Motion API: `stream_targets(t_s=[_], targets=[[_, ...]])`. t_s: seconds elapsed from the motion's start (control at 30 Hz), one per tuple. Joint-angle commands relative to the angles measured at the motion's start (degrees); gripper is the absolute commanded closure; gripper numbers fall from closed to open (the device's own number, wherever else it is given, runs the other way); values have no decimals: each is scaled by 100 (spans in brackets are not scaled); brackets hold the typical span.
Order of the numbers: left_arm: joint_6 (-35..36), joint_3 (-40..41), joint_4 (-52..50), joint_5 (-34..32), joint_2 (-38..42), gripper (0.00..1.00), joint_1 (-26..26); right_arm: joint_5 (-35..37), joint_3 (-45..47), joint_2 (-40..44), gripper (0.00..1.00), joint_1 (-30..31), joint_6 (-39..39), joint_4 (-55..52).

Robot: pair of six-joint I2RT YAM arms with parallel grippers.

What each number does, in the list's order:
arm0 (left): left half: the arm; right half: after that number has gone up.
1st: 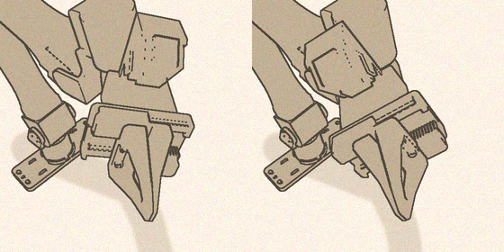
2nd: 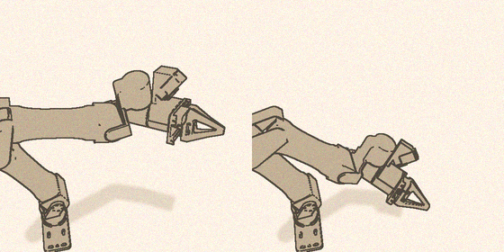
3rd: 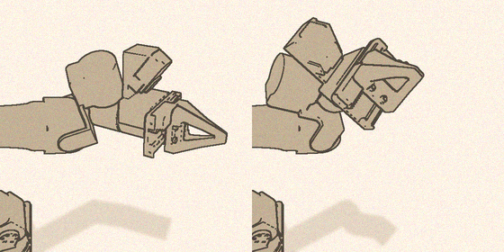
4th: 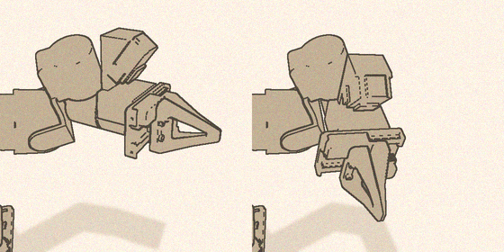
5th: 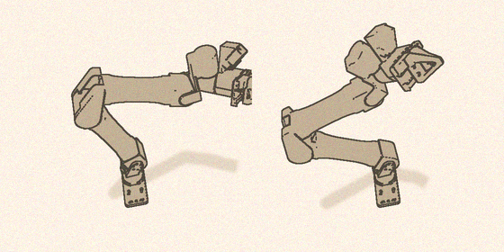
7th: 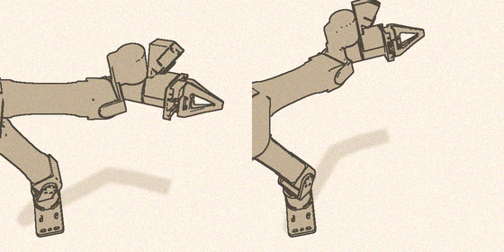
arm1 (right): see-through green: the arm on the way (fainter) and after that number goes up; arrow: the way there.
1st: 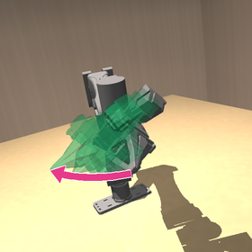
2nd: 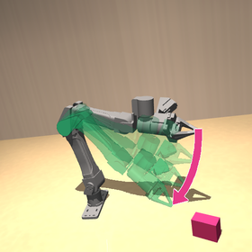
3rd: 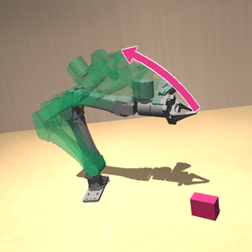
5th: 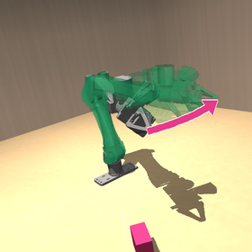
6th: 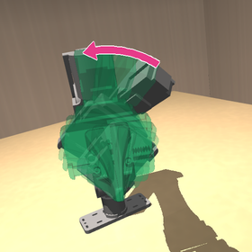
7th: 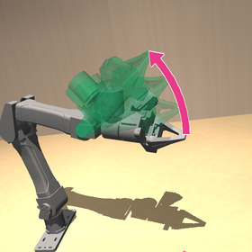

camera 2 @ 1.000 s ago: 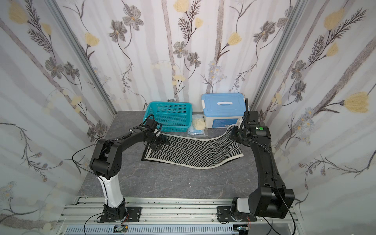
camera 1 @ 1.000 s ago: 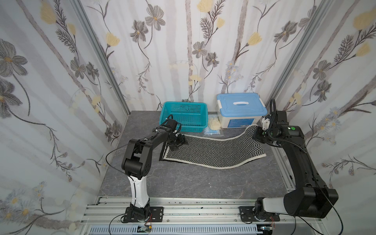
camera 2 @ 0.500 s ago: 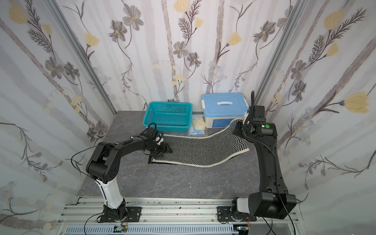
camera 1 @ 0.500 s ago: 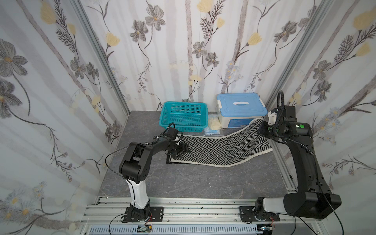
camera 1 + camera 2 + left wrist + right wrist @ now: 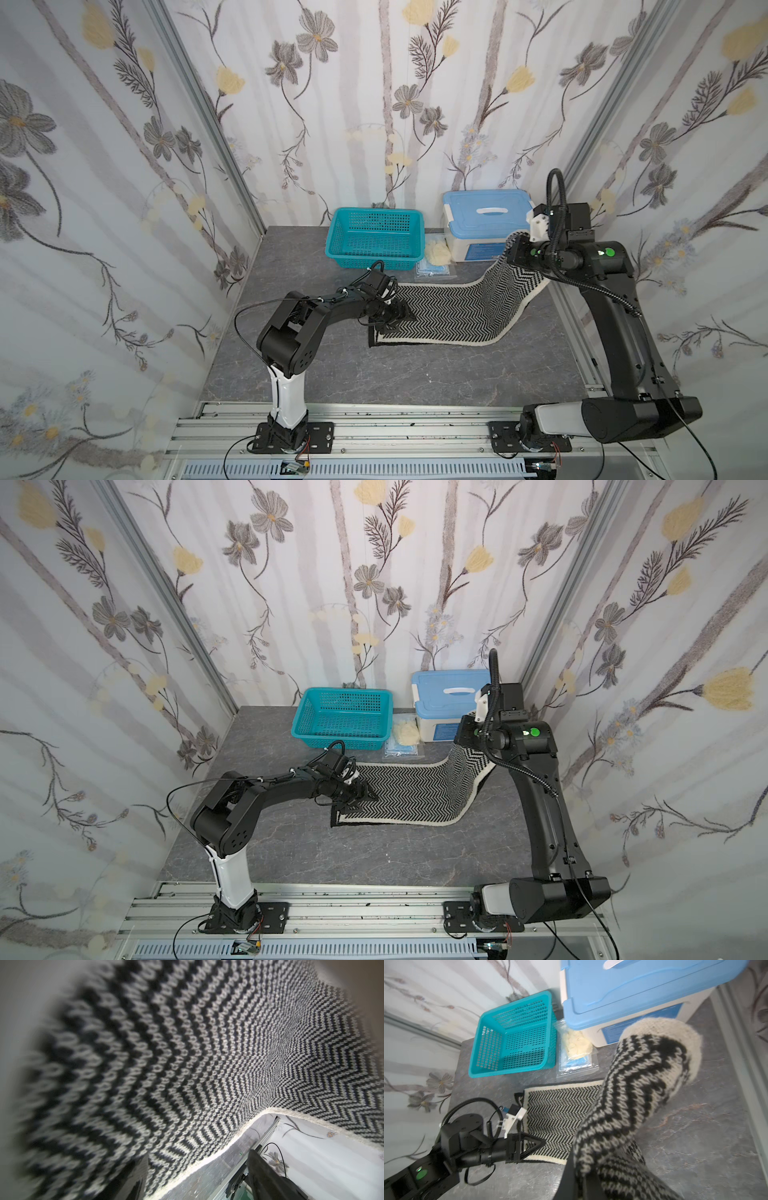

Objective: Roll up the scarf and place it into the basket
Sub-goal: Fold the scarf at the center of the board.

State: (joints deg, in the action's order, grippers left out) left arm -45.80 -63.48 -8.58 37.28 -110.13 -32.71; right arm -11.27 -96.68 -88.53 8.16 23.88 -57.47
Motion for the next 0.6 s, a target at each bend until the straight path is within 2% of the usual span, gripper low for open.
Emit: stream_targets(t_s=[0.0, 0.13, 0.37, 0.57], targets=[[-470, 99, 92, -316, -197, 23, 1, -244, 233, -176, 100, 459, 878, 646], [-1065, 439, 1057, -56, -297, 23, -66, -370, 560, -430, 100, 979, 1474, 1383], [-872, 782, 1082, -79, 120, 23, 25, -201, 623, -1062, 100, 1800, 2028, 2178], [-883, 916, 1347, 90, 41, 23, 140, 90, 716, -1622, 100, 2312, 2231, 2459]])
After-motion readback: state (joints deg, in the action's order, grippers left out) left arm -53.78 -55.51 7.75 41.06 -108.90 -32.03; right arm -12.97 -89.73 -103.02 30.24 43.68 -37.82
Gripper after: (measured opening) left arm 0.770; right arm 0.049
